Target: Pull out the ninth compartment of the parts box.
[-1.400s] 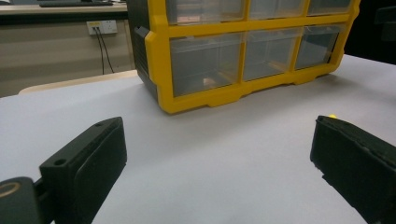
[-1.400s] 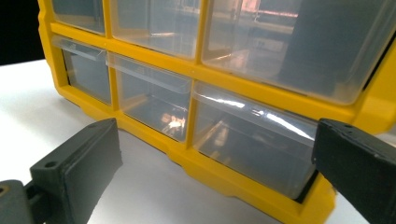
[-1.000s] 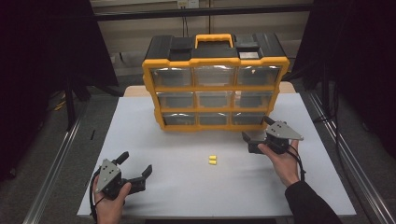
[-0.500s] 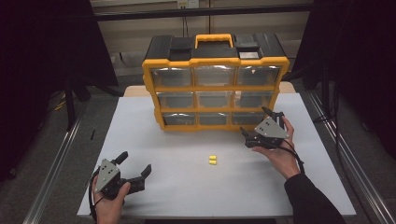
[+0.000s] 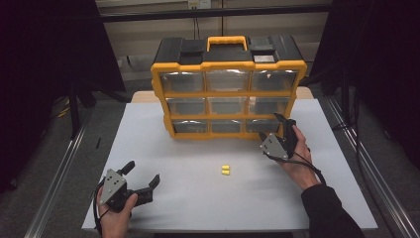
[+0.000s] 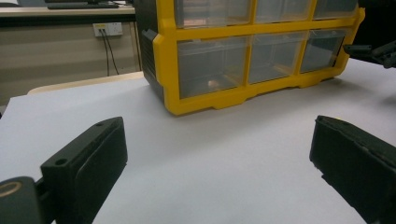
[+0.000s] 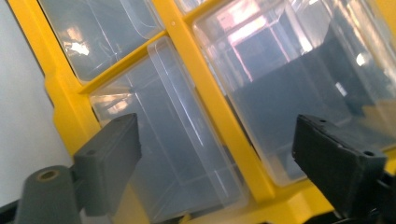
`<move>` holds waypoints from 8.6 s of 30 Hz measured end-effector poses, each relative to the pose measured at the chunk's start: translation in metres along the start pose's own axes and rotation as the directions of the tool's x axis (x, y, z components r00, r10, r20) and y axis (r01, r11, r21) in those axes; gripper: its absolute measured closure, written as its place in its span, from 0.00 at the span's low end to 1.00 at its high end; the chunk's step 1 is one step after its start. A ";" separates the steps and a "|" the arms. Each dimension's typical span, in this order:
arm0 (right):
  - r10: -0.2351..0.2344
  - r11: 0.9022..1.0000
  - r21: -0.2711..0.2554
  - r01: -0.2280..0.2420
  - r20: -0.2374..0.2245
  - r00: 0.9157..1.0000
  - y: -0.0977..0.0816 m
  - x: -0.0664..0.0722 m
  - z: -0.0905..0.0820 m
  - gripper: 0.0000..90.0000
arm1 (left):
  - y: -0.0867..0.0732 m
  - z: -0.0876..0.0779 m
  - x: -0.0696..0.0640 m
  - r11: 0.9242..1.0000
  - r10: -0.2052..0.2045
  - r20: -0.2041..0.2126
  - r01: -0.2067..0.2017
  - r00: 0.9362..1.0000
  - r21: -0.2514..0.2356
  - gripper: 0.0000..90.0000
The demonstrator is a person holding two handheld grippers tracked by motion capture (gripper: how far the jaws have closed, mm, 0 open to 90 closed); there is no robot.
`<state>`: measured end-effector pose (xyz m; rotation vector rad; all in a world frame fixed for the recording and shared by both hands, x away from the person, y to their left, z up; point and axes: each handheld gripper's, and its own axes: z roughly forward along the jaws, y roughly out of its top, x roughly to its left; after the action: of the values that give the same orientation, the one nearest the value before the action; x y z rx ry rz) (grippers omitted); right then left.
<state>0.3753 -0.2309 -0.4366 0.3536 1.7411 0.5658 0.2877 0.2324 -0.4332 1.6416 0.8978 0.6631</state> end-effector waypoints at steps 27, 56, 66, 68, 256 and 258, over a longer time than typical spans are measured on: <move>-0.355 0.933 0.084 0.350 0.063 0.933 -0.014 0.013 0.008 0.67 | 0.000 -0.001 0.000 1.000 0.003 0.006 -0.003 1.000 -0.002 0.05; -0.439 0.896 0.120 0.428 0.091 0.894 -0.014 0.015 0.013 0.86 | -0.001 0.000 0.001 1.000 -0.003 0.016 0.003 1.000 0.002 0.05; -0.427 0.900 0.132 0.415 0.086 0.900 -0.014 0.016 0.010 0.87 | -0.001 -0.001 0.001 1.000 0.000 0.009 0.000 1.000 0.001 0.05; -0.431 0.899 0.129 0.419 0.086 0.898 -0.013 0.015 0.010 0.87 | 0.000 -0.002 0.002 1.000 0.009 0.002 -0.009 1.000 0.001 0.05; -0.424 0.905 0.039 0.423 0.055 0.904 -0.004 0.032 -0.074 0.85 | 0.002 -0.001 0.002 1.000 0.010 0.030 -0.009 0.999 -0.021 0.05; -0.396 0.918 0.034 0.395 0.052 0.917 -0.005 0.031 -0.074 0.84 | 0.002 -0.001 0.002 1.000 0.007 0.032 -0.006 0.999 -0.022 0.05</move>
<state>0.2963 -0.2322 -0.4519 0.0259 1.7027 0.2388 0.2886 0.2339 -0.4316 1.6323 0.8598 0.6472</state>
